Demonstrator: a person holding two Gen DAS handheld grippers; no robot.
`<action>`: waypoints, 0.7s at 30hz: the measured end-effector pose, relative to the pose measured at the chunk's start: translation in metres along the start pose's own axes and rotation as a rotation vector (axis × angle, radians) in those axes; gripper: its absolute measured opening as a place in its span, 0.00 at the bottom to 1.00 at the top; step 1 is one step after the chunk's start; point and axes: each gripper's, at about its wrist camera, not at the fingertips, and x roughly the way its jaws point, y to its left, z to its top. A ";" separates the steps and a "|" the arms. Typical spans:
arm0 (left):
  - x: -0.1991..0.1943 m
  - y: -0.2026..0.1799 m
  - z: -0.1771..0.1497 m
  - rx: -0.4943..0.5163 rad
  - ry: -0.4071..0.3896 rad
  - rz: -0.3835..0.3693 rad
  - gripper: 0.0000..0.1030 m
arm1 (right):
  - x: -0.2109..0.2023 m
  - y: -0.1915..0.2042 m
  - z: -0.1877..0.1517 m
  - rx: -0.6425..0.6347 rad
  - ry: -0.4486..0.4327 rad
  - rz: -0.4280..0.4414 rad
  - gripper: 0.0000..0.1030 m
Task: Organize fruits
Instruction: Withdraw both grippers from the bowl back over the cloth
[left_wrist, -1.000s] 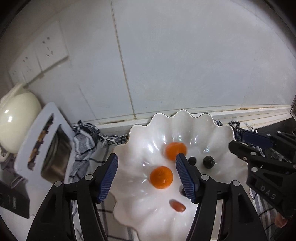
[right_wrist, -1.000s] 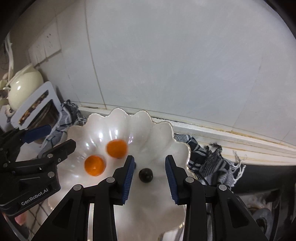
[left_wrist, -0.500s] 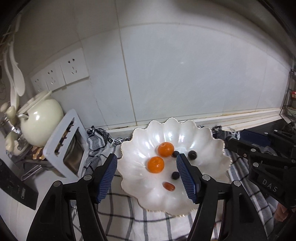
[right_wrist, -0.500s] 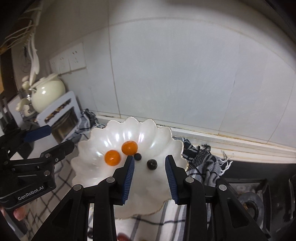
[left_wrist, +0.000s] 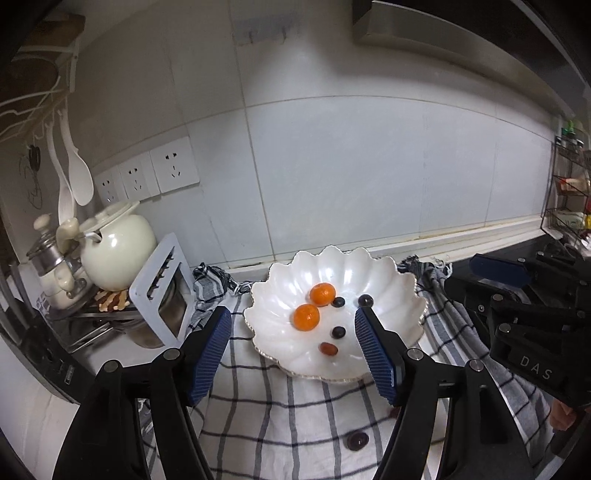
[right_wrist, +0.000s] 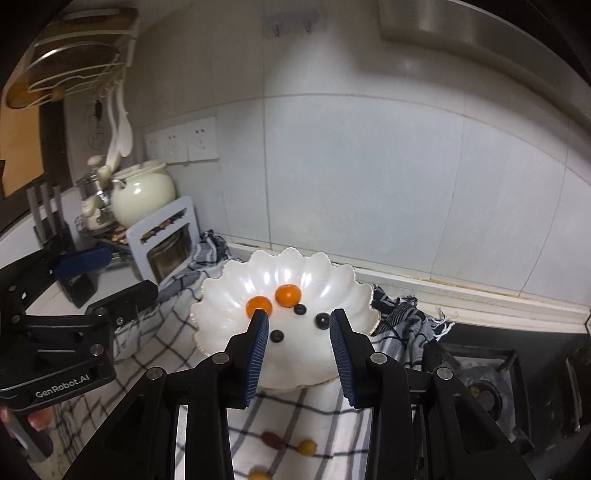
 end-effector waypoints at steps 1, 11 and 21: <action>-0.004 -0.001 -0.002 0.007 -0.004 0.002 0.67 | -0.005 0.002 -0.002 -0.003 -0.004 -0.001 0.35; -0.029 -0.005 -0.027 0.018 -0.006 -0.020 0.69 | -0.033 0.015 -0.030 -0.029 0.001 -0.001 0.35; -0.034 -0.010 -0.060 0.046 0.023 -0.081 0.75 | -0.040 0.025 -0.061 -0.065 0.056 -0.004 0.35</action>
